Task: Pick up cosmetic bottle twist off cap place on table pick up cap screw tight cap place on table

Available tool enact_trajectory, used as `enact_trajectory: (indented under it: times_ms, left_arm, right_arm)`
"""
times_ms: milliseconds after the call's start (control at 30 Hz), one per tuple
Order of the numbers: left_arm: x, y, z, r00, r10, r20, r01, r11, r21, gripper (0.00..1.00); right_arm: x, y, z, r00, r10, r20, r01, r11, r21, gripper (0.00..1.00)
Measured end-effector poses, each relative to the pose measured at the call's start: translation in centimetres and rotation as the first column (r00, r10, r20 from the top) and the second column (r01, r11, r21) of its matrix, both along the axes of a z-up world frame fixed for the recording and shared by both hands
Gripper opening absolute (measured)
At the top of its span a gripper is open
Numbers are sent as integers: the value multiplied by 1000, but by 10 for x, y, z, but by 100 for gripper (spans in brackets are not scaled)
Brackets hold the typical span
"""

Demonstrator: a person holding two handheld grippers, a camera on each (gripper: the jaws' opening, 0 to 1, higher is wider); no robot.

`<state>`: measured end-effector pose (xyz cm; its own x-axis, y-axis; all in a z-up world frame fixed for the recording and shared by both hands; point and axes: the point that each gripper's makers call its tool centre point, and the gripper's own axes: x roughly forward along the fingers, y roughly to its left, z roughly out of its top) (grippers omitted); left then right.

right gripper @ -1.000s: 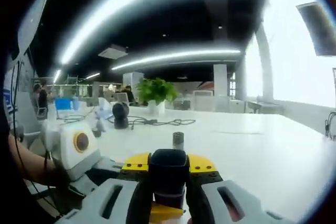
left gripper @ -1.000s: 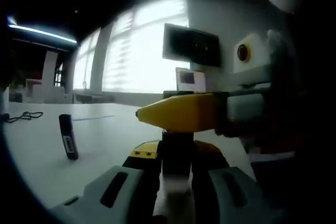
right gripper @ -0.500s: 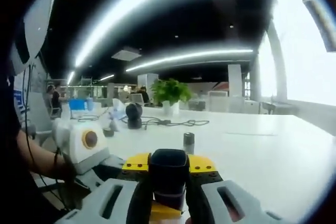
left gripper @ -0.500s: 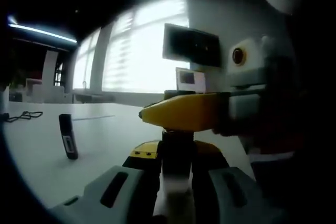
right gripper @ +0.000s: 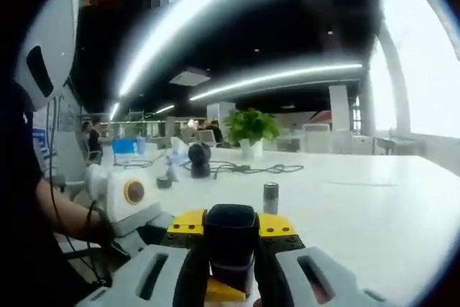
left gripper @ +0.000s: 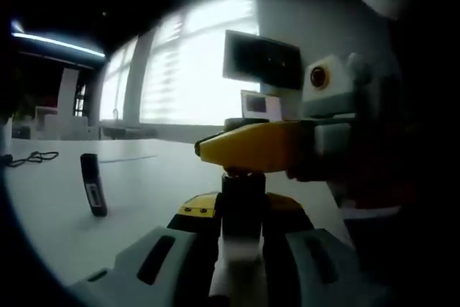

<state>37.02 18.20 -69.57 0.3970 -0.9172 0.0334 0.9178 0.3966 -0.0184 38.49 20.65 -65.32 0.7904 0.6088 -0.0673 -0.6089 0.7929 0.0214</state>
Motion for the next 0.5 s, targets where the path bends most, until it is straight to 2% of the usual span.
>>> enact_trajectory:
  times_ms: [300,400,500]
  left_arm:
    - [1,1,0,1000,2,-17,-2,1000,-4,12]
    - [1,1,0,1000,3,-14,-3,1000,-1,12]
    - [0,1,0,1000,1,-6,-1,1000,2,12]
  right_arm:
    - [2,1,1,1000,25,-1,-25,1000,9,18]
    - [1,2,0,998,57,-4,-57,998,13,18]
    - [-1,5,1,992,128,-3,-128,992,14,18]
